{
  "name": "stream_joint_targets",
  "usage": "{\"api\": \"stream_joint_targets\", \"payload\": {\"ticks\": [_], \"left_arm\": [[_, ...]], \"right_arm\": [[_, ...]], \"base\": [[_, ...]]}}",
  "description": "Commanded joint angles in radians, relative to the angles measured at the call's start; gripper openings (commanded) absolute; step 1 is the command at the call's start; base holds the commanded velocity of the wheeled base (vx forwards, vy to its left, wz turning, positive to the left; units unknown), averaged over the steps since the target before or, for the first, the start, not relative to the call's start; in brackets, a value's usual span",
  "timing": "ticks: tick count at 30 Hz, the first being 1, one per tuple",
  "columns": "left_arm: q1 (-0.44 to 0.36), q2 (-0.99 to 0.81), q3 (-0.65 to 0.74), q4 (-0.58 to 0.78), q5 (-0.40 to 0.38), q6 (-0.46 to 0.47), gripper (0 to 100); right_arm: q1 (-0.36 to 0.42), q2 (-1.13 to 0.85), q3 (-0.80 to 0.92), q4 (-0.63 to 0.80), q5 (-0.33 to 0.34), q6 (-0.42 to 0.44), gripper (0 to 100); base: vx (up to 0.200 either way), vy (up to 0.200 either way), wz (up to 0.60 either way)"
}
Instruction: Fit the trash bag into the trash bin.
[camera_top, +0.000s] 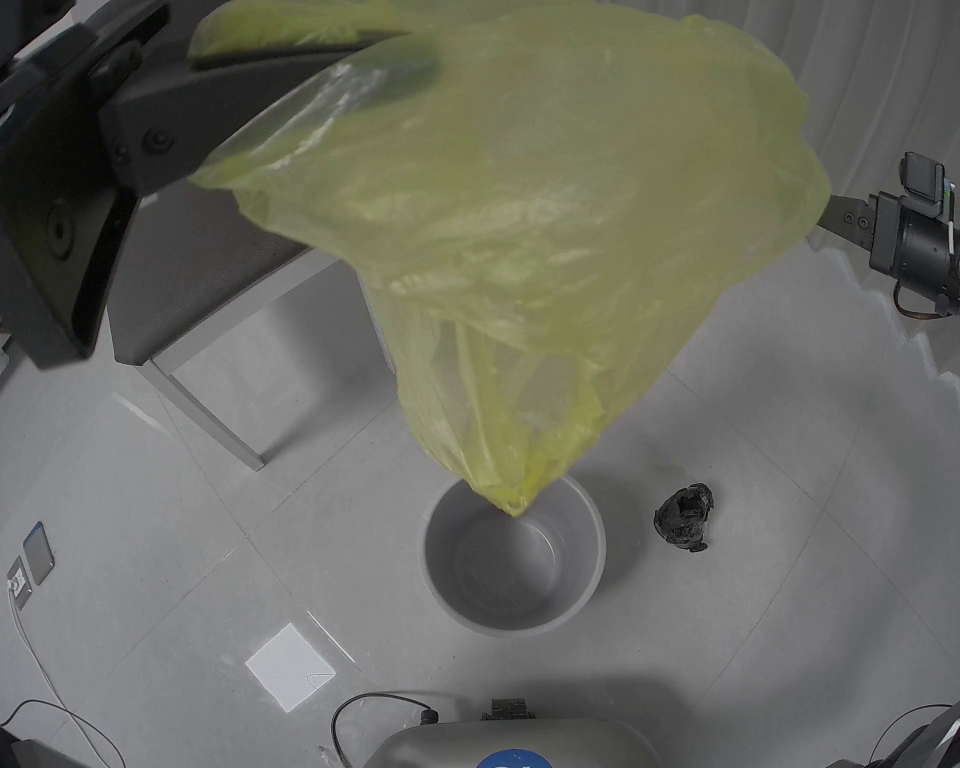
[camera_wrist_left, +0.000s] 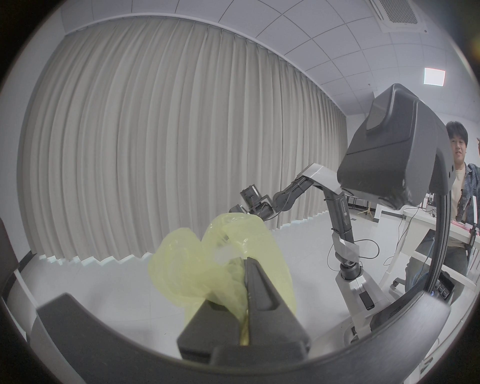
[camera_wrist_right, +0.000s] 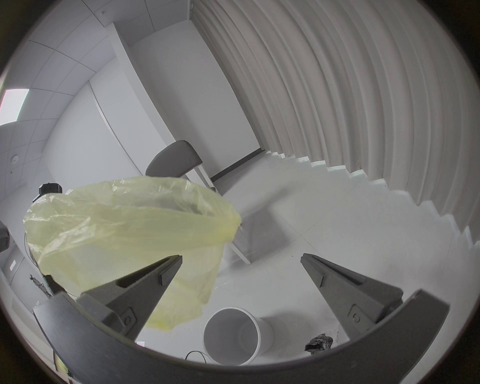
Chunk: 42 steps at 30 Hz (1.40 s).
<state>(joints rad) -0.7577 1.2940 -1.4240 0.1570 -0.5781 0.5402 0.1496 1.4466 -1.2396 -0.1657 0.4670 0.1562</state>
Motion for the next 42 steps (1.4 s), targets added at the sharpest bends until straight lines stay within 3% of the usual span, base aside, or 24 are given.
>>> {"api": "stream_joint_targets", "payload": {"ticks": [1, 17, 22, 26, 38, 42], "left_arm": [[-0.009, 0.002, 0.004, -0.002, 0.000, 0.000, 0], [-0.003, 0.033, 0.004, -0.011, 0.003, 0.001, 0], [-0.003, 0.028, 0.001, -0.011, 0.001, 0.007, 0], [-0.003, 0.025, -0.004, -0.010, 0.001, 0.009, 0], [-0.009, 0.021, -0.001, -0.008, 0.001, 0.009, 0], [-0.009, 0.024, -0.001, -0.008, 0.000, 0.009, 0]], "right_arm": [[0.002, 0.017, -0.020, -0.001, 0.005, -0.004, 100], [-0.010, -0.127, -0.011, 0.009, 0.021, -0.012, 100], [-0.044, -0.114, -0.058, 0.008, 0.071, -0.010, 100], [-0.047, -0.075, -0.103, 0.011, 0.102, -0.006, 100], [-0.031, 0.110, -0.198, 0.006, 0.108, -0.006, 100], [-0.024, 0.172, -0.224, 0.005, 0.171, -0.004, 100]], "base": [[0.000, 0.000, 0.00], [0.000, 0.000, 0.00], [0.000, 0.000, 0.00], [0.000, 0.000, 0.00], [0.000, 0.000, 0.00], [0.000, 0.000, 0.00]]}}
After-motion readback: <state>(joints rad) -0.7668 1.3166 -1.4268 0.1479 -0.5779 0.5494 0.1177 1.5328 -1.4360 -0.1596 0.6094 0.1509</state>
